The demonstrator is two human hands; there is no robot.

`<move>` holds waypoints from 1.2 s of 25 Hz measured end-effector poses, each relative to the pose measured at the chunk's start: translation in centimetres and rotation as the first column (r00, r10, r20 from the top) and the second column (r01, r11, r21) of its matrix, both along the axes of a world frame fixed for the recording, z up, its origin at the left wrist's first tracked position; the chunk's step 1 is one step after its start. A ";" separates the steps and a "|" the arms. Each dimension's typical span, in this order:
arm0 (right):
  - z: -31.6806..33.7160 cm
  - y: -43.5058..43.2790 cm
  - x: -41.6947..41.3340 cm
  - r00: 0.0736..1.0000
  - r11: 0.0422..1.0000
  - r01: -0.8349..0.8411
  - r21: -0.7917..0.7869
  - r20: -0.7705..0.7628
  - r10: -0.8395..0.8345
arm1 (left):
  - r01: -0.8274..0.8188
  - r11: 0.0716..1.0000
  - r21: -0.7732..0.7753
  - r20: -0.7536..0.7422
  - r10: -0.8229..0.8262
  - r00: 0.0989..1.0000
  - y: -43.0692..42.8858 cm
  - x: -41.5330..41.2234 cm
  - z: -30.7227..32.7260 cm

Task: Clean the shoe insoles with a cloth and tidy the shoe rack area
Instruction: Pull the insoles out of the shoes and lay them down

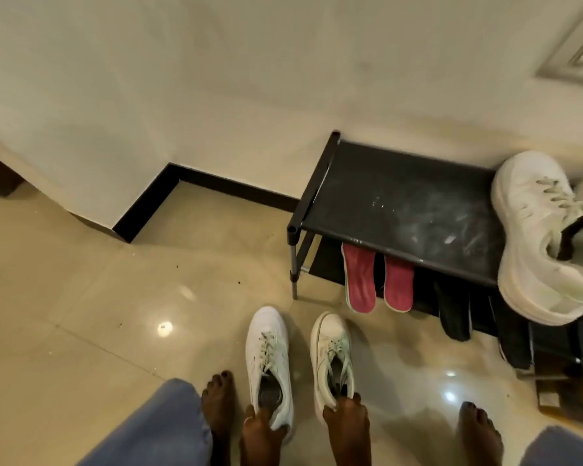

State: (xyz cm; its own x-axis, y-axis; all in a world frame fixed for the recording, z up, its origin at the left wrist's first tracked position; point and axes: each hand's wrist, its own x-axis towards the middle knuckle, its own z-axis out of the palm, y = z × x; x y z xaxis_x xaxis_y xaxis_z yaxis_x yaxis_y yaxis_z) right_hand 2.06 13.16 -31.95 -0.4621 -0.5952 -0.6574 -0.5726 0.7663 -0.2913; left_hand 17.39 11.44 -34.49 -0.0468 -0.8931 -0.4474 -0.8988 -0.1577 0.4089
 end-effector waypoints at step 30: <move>16.3 2.5 -5.3 0.978 0.911 0.163 -0.378 -0.058 -0.199 | -0.089 0.995 0.033 -0.371 0.095 0.924 1.8 -13.3 18.5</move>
